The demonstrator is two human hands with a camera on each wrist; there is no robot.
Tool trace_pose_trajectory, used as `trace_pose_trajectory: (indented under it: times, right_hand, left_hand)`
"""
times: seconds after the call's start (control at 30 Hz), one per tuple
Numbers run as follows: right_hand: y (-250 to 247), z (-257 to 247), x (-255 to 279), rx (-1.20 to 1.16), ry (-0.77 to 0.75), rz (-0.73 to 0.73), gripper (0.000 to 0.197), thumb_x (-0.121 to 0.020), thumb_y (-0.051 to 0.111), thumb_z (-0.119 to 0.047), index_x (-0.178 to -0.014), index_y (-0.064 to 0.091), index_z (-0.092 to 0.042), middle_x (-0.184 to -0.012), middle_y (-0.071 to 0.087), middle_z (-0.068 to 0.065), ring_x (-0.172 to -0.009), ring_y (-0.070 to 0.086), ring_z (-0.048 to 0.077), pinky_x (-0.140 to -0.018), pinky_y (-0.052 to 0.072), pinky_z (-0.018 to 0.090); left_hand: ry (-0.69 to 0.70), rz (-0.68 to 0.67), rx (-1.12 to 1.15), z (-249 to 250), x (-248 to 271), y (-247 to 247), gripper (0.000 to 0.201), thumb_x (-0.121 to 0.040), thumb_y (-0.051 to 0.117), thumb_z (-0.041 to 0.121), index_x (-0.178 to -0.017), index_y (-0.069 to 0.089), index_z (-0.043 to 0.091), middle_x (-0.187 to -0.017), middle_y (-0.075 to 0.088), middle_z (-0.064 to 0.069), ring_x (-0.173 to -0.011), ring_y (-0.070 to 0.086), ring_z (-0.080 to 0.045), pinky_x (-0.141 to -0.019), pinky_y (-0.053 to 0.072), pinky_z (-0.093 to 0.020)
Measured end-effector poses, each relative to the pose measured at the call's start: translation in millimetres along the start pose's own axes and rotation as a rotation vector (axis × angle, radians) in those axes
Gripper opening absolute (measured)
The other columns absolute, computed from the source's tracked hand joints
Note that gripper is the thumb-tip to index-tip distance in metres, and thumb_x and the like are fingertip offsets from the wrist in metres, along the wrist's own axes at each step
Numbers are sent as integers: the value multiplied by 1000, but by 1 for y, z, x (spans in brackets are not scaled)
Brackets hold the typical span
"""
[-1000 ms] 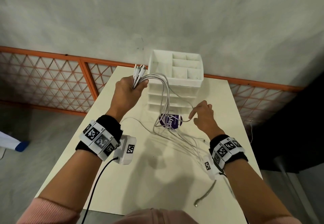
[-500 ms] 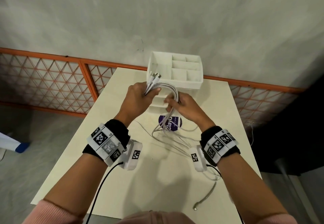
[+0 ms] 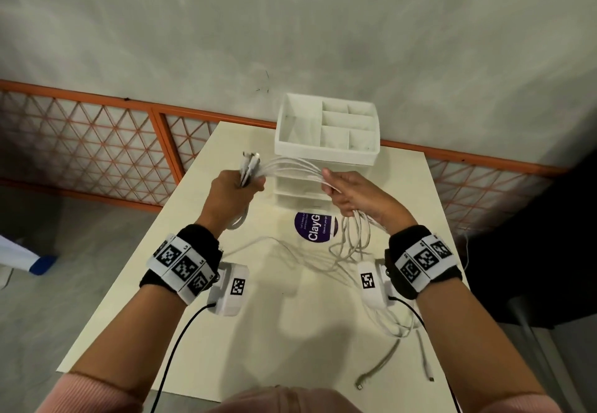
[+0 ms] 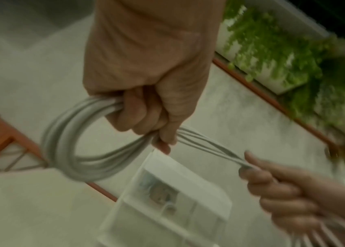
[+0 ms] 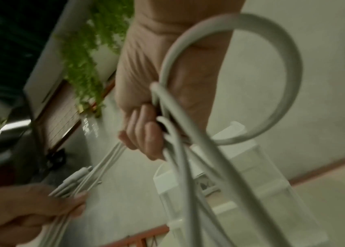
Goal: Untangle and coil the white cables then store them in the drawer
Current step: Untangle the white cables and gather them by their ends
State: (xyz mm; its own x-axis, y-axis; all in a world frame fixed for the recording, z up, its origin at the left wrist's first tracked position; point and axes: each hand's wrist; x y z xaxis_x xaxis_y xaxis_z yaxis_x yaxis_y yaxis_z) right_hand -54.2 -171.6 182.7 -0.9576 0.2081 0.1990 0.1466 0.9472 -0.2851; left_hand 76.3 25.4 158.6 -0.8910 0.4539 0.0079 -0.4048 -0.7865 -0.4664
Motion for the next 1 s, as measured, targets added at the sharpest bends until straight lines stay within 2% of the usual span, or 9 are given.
trace_pose_trajectory:
  times: [0.17, 0.27, 0.37, 0.43, 0.53, 0.63, 0.73, 0.83, 1.0]
  right_hand:
    - [13, 2, -10, 411, 59, 94, 45, -98, 34, -48, -68, 50, -17, -49, 35, -7, -35, 30, 3, -47, 28, 20]
    - [20, 1, -12, 468, 73, 67, 48, -99, 30, -48, -68, 52, -18, -52, 37, -5, -35, 32, 3, -46, 28, 21]
    - [27, -5, -12, 406, 53, -4, 46, -100, 32, -43, -70, 55, -16, -52, 35, -4, -42, 32, 9, -46, 28, 22]
    - [29, -9, -9, 243, 50, -88, 39, -100, 35, -33, -76, 56, -11, -54, 29, -3, -41, 27, 7, -45, 22, 22]
    - [24, -7, -4, 125, 68, -195, 32, -100, 38, -30, -88, 60, -9, -56, 25, -6, -45, 25, 6, -48, 22, 22]
    - [18, 1, 0, 158, 10, -211, 17, -96, 47, -15, -97, 64, -11, -59, 41, -6, -51, 35, 7, -53, 32, 19]
    - [7, 11, 0, 213, -50, -184, 17, -92, 58, -13, -107, 63, -9, -87, 63, 13, -75, 59, 13, -73, 47, 19]
    - [-9, 22, 1, 189, -55, 62, 26, -81, 73, -24, -103, 69, -10, -106, 70, 11, -98, 66, 19, -89, 47, 28]
    - [-32, 32, -1, 115, -112, 476, 25, -69, 81, -8, -87, 66, -15, -95, 62, 5, -78, 61, 13, -69, 48, 17]
  left_hand:
    - [203, 14, -101, 3, 16, 3, 38, -69, 84, 22, -83, 49, 18, -61, 46, 6, -55, 42, -10, -49, 33, -14]
    - [449, -70, -20, 17, 27, 6, 60, -72, 82, 24, -125, 53, 25, -57, 50, 7, -52, 39, -13, -49, 32, -10]
    - [557, -265, -193, 21, 21, 17, 78, -73, 81, 18, -140, 42, 28, -91, 63, 18, -74, 49, -12, -62, 35, -4]
    - [514, -321, -230, 16, 16, 24, 71, -73, 80, 17, -136, 48, 24, -106, 64, 8, -84, 59, -12, -73, 40, -12]
    - [450, -306, -185, 9, 12, 28, 32, -80, 74, 20, -109, 62, 20, -91, 64, 5, -83, 60, -20, -73, 44, -27]
    - [485, -258, -296, 9, 5, 27, 19, -85, 68, 26, -97, 64, 13, -84, 69, -6, -73, 60, -28, -63, 40, -31]
    - [525, -140, -388, 15, -5, 17, 26, -88, 65, 30, -94, 64, 5, -73, 66, -13, -64, 53, -34, -58, 34, -32]
    - [542, -14, -347, 23, -10, 3, 26, -88, 66, 25, -83, 61, 0, -62, 54, -12, -59, 40, -28, -58, 29, -31]
    - [584, 90, -272, 35, -13, -12, 25, -86, 68, 19, -70, 56, 3, -54, 42, -3, -53, 38, -27, -50, 26, -32]
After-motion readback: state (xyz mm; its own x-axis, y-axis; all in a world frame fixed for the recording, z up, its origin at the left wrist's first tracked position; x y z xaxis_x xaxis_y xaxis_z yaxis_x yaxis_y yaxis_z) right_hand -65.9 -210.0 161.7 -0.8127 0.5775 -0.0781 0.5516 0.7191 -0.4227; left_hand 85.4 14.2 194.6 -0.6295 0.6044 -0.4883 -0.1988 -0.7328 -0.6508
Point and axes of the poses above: each hand's wrist, its own x-axis away from the middle knuckle, its own y-axis out of the palm, z = x × y
